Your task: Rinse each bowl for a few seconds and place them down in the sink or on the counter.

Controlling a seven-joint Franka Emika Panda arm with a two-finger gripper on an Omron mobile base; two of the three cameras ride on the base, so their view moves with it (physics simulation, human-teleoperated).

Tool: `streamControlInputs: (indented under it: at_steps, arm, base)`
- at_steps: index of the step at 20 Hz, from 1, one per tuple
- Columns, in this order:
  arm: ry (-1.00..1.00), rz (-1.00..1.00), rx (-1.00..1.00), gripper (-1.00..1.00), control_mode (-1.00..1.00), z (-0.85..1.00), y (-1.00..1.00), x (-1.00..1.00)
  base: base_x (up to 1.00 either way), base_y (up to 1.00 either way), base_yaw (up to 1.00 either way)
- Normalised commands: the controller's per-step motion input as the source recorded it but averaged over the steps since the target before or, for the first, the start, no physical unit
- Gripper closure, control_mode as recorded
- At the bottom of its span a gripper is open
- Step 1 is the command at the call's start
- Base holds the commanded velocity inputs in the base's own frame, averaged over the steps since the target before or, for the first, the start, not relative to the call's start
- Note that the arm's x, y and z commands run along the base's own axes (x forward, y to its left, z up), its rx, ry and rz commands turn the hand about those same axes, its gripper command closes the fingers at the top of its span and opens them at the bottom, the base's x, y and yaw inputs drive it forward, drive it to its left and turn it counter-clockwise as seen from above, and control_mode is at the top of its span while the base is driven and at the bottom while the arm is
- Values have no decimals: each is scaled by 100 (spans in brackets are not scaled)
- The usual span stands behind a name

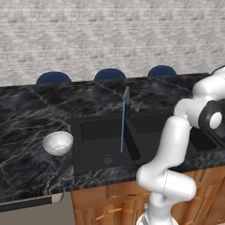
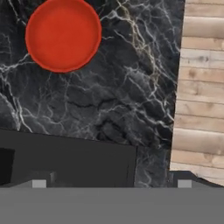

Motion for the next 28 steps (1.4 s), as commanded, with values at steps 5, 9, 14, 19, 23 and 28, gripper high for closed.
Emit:
streamControlInputs:
  at_steps: [5, 9, 14, 19, 23, 28]
  arm:
    - [-13, -14, 0, -100, -100, -24, -1, 15]
    - [-8, -14, 0, -100, -100, -24, -12, 19]
    - [-1, -13, -1, -100, -100, -21, -24, 9]
    - [0, -16, -1, -100, -100, -10, -22, 1]
    - [0, -23, -1, -100, -100, -5, -6, 0]
    - [0, -28, -1, -100, -100, -10, 0, 4]
  base:
    - [0, 0, 0]
    - [0, 0, 0]
    - [0, 0, 0]
    - [0, 0, 0]
    - [0, 0, 0]
    - [0, 0, 0]
